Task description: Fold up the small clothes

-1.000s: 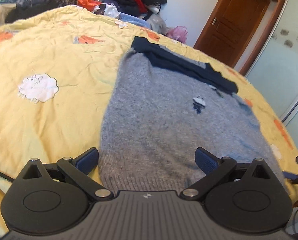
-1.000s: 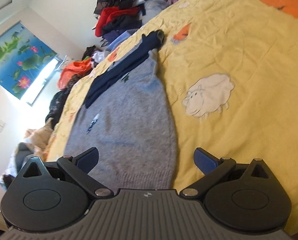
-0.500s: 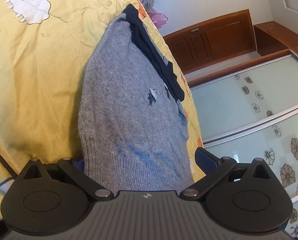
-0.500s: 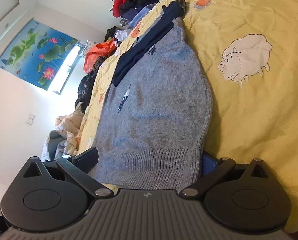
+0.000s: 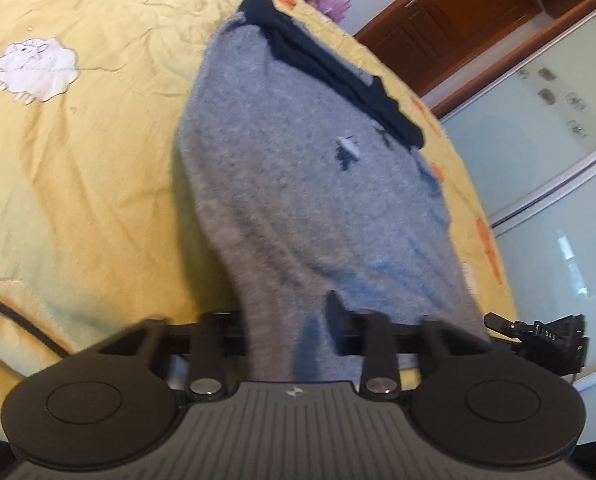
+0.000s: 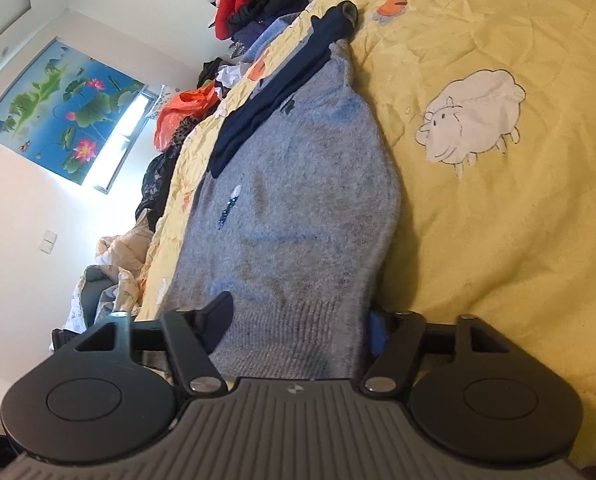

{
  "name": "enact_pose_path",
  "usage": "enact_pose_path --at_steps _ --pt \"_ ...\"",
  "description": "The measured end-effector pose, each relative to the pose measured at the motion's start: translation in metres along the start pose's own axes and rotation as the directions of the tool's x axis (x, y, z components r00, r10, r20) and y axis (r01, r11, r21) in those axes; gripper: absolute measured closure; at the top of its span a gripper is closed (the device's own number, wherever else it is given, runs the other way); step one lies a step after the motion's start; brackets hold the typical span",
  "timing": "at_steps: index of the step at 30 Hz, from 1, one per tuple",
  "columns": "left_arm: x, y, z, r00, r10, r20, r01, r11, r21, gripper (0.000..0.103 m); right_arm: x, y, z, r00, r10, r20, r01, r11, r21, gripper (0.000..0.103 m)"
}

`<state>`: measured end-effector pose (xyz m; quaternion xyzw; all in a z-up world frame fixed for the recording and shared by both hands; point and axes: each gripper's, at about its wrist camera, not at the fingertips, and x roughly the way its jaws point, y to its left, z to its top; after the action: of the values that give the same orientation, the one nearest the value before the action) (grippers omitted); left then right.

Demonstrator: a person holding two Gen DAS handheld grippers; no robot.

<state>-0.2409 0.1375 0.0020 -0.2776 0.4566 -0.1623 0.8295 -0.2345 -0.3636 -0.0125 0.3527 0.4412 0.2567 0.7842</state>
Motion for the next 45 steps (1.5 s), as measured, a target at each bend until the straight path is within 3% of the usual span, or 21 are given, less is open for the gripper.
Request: enact_pose_path --at_steps 1,3,4,7,12,21,27,30,33,38,41,42,43,44,45 --pt "0.0 0.003 0.0 1.0 0.007 -0.004 -0.007 1.0 -0.011 0.088 0.001 -0.002 0.0 1.0 -0.019 -0.006 0.019 1.0 0.002 0.069" --pt "0.0 0.007 0.002 1.0 0.017 -0.013 -0.017 1.0 -0.019 0.097 0.002 -0.007 -0.002 0.999 -0.037 -0.012 0.037 0.999 0.009 0.084" --pt "-0.001 0.007 0.002 1.0 0.021 -0.018 -0.022 1.0 -0.017 0.097 0.002 -0.008 -0.002 0.999 -0.036 -0.011 0.036 0.999 0.015 0.087" --pt "-0.005 0.003 0.008 0.999 0.025 -0.022 -0.025 1.0 0.005 0.097 -0.001 -0.006 0.001 1.0 0.006 0.002 -0.006 1.0 0.022 0.087" --pt "-0.026 -0.01 0.038 0.997 -0.049 0.051 0.047 0.998 0.034 0.097 -0.005 0.014 0.026 0.992 0.113 0.048 -0.114 0.994 0.0 0.087" --pt "-0.025 -0.043 0.138 0.977 -0.095 0.193 0.077 0.992 0.097 0.097 0.01 0.037 0.136 0.95 0.258 0.175 -0.253 0.966 -0.052 0.088" --pt "0.018 -0.058 0.231 0.962 -0.099 0.253 0.067 0.989 0.13 0.097 0.042 0.022 0.235 0.912 0.304 0.276 -0.311 0.95 -0.02 0.087" --pt "0.05 -0.067 0.282 0.959 -0.099 0.264 0.056 0.984 0.167 0.097 0.068 0.009 0.283 0.908 0.294 0.298 -0.313 0.95 0.017 0.088" --pt "0.089 -0.073 0.331 0.955 -0.078 0.288 0.017 0.978 0.207 0.097 0.106 -0.007 0.325 0.917 0.261 0.302 -0.29 0.956 0.054 0.088" --pt "0.155 -0.05 0.383 0.948 0.014 0.318 -0.059 0.99 0.132 0.097 0.169 -0.043 0.375 0.94 0.183 0.288 -0.238 0.956 0.17 0.087" --pt "0.183 -0.014 0.397 0.941 0.075 0.33 -0.083 0.996 0.011 0.096 0.198 -0.068 0.391 0.949 0.137 0.283 -0.212 0.943 0.258 0.077" --pt "0.19 -0.003 0.399 0.947 0.083 0.309 -0.078 0.997 -0.028 0.092 0.204 -0.075 0.394 0.954 0.112 0.278 -0.194 0.937 0.289 0.053" --pt "0.194 0.01 0.399 0.957 0.081 0.279 -0.061 0.995 -0.081 0.091 0.207 -0.077 0.393 0.957 0.087 0.276 -0.173 0.936 0.306 0.023" --pt "0.195 0.02 0.395 0.961 0.072 0.265 -0.039 0.991 -0.126 0.086 0.205 -0.076 0.391 0.951 0.09 0.295 -0.179 0.941 0.288 0.021" --pt "0.192 0.027 0.39 0.962 0.059 0.265 -0.02 0.989 -0.148 0.071 0.202 -0.071 0.384 0.95 0.099 0.297 -0.18 0.949 0.26 0.02"
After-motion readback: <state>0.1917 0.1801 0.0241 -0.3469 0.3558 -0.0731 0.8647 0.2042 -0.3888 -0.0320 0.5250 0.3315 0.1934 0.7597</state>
